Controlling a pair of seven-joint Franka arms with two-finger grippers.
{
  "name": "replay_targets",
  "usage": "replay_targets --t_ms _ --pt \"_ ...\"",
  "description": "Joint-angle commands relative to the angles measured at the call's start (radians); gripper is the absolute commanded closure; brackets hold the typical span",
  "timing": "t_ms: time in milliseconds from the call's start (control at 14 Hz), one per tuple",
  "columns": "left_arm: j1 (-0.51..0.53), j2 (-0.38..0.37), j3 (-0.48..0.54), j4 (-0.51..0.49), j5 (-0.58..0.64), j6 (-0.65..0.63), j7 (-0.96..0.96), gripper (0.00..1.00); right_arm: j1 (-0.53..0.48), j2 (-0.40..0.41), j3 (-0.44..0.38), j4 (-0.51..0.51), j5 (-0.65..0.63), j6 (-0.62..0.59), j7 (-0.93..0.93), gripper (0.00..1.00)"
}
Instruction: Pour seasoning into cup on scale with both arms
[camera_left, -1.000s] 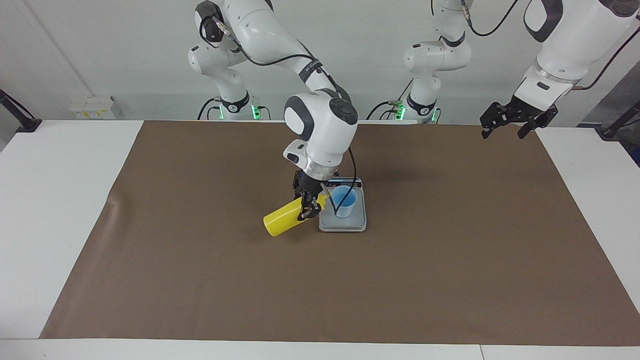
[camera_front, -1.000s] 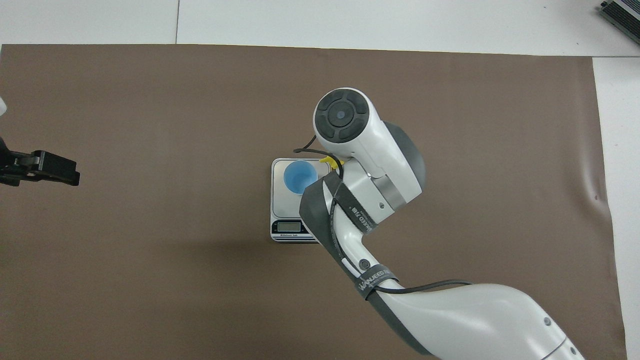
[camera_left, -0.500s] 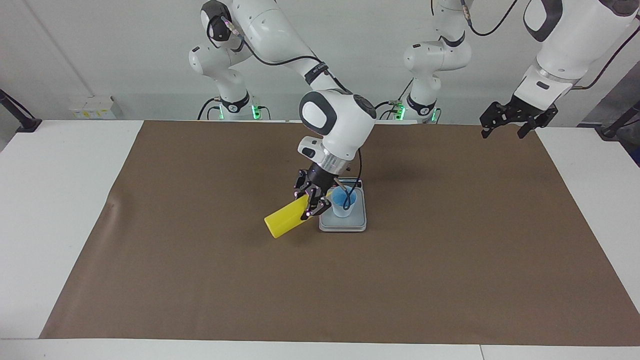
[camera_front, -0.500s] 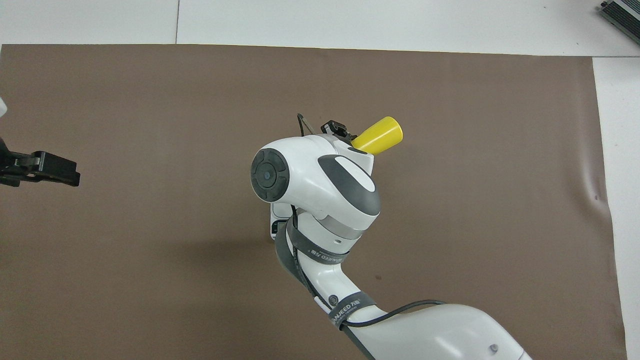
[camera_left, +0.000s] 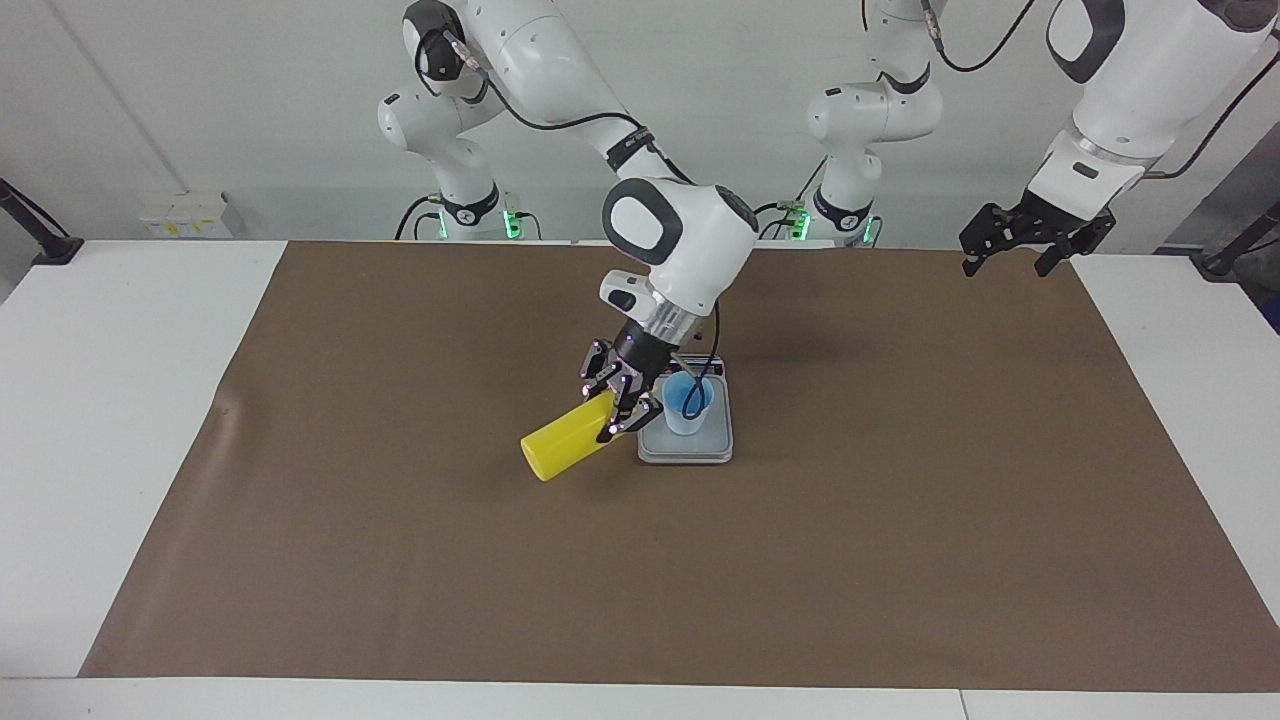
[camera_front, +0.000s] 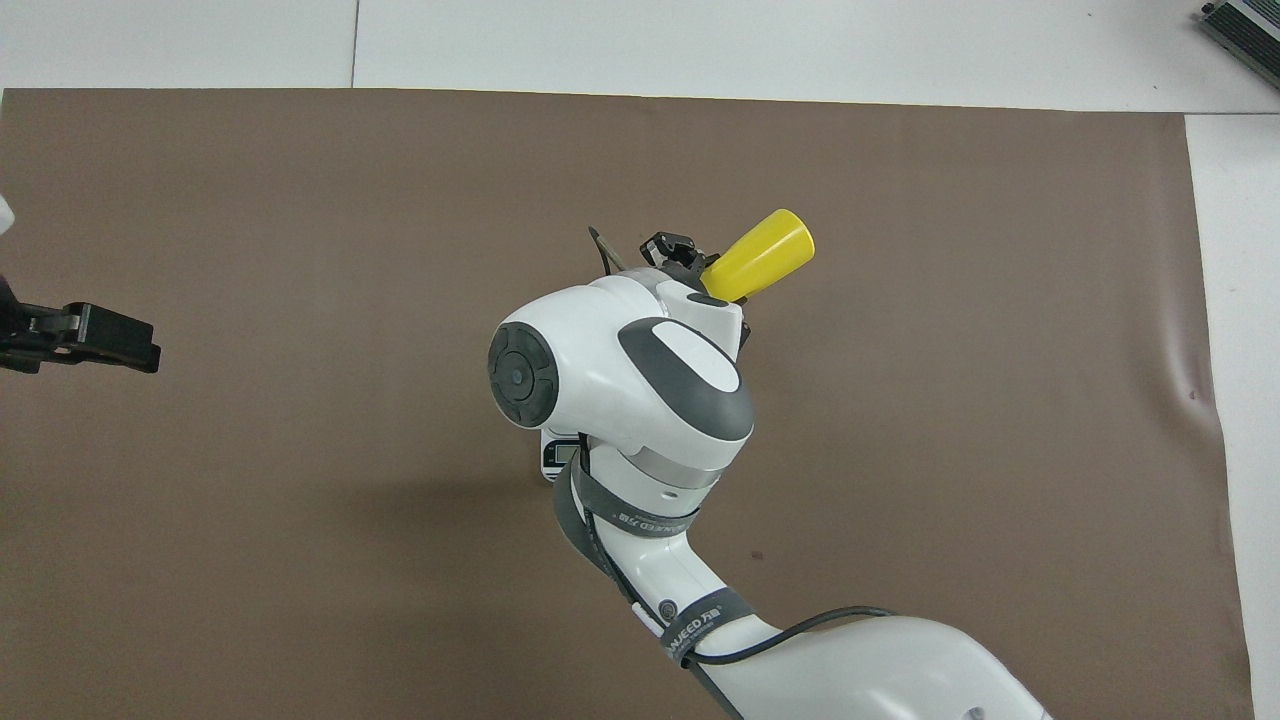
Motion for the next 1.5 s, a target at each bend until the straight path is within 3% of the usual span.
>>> replay_targets --t_ms 0,429,786,1000,1429 --pt "0.0 -0.031 0.0 -0.037 0.005 0.021 0.015 0.0 0.033 -0.012 0.002 -0.021 -0.101 0.015 0.074 1.0" --pt "0.0 -0.031 0.0 -0.04 0.005 0.021 0.015 0.0 0.042 -0.004 0.004 -0.017 -0.185 0.035 0.083 1.0" --pt "0.0 -0.034 0.0 -0.049 0.005 0.024 0.015 0.0 0.053 -0.003 0.004 -0.043 -0.211 0.131 0.141 1.0" --pt "0.0 -0.034 0.0 -0.052 0.005 0.026 0.014 0.0 0.05 -0.009 0.004 -0.101 -0.299 0.188 0.149 1.0" --pt "-0.002 -0.037 0.0 -0.052 0.005 0.024 0.014 0.0 0.05 -0.012 0.004 -0.106 -0.301 0.185 0.151 1.0"
